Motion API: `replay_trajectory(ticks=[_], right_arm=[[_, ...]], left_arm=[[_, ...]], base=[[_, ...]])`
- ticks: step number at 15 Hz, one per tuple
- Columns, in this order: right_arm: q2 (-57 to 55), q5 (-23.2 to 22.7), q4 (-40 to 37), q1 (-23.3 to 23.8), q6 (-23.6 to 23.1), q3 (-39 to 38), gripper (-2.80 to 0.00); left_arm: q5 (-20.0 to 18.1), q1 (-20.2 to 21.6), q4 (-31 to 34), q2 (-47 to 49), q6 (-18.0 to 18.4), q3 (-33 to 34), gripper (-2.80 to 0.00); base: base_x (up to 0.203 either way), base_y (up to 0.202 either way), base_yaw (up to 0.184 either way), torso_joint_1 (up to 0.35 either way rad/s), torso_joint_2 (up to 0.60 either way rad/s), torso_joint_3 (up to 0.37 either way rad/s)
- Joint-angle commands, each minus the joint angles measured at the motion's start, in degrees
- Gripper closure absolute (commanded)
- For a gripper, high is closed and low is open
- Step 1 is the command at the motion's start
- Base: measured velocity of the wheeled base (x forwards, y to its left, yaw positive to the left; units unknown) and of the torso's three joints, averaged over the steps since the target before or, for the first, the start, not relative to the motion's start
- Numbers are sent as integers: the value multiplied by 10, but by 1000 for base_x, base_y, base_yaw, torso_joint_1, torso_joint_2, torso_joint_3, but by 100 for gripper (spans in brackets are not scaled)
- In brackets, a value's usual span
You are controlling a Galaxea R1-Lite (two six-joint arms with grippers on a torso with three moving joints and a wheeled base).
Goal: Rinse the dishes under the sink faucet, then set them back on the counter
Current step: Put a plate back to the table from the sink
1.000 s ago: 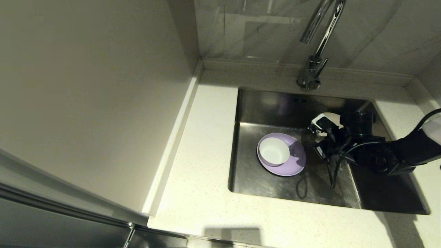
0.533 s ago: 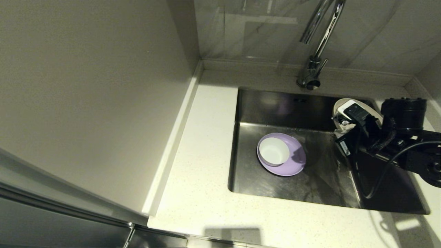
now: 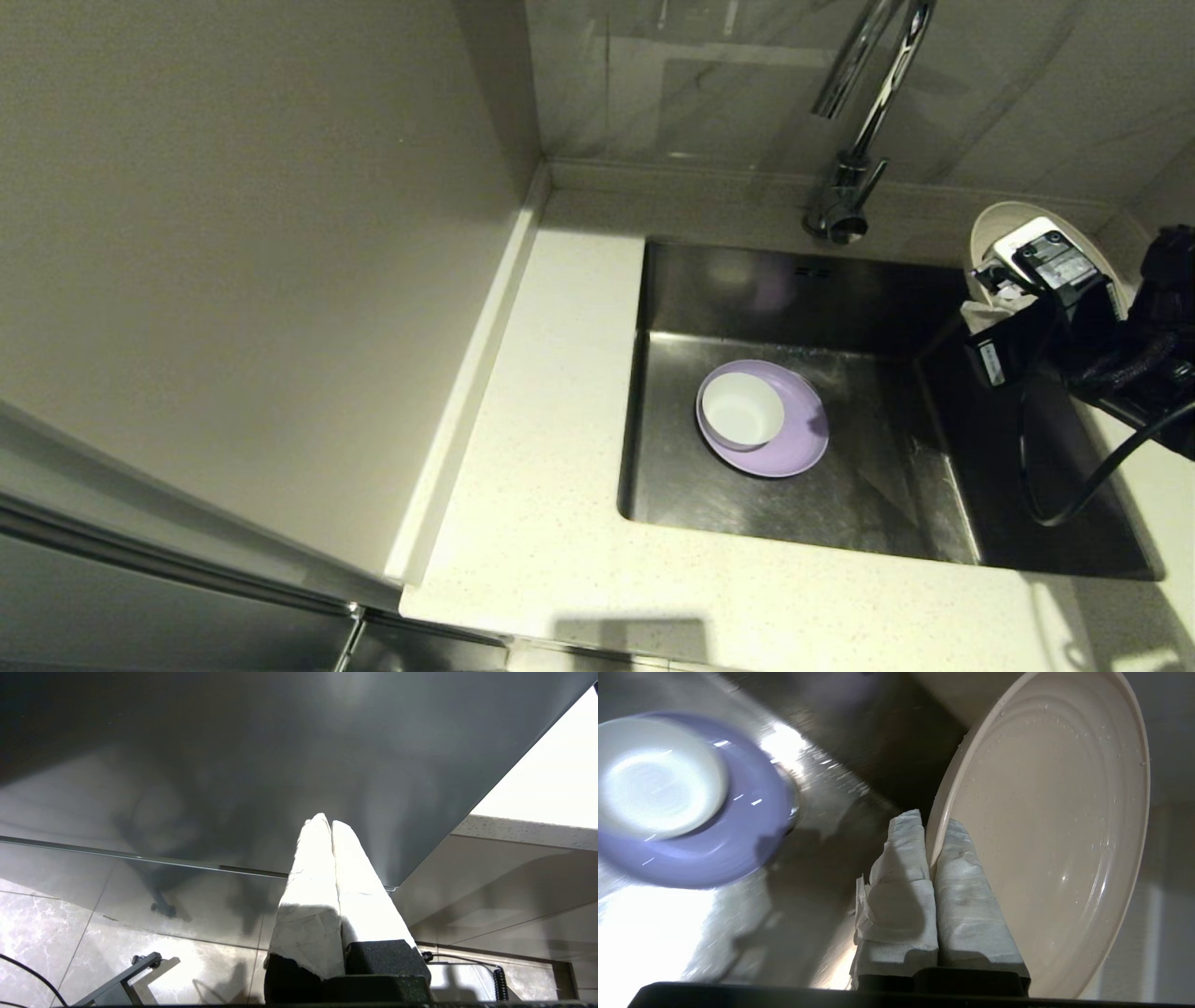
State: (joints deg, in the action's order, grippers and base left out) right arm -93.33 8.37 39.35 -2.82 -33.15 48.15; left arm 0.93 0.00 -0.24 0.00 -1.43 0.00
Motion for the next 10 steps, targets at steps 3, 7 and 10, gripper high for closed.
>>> replay_trajectory(ticks=[3,7,10], right_arm=[[-95,33,75,27,-3,26,0],[-181,57,89,61,-18,124,0],[-221,58,87,100,-59,187,0]], left_arm=[[0,0,0,-2,-1,0,0],[0,0,0,-2,0,0,0],[0,0,0,-2,0,0,0]], base=[[0,0,0,0,0,0],[0,0,0,0,0,0],[0,0,0,0,0,0]])
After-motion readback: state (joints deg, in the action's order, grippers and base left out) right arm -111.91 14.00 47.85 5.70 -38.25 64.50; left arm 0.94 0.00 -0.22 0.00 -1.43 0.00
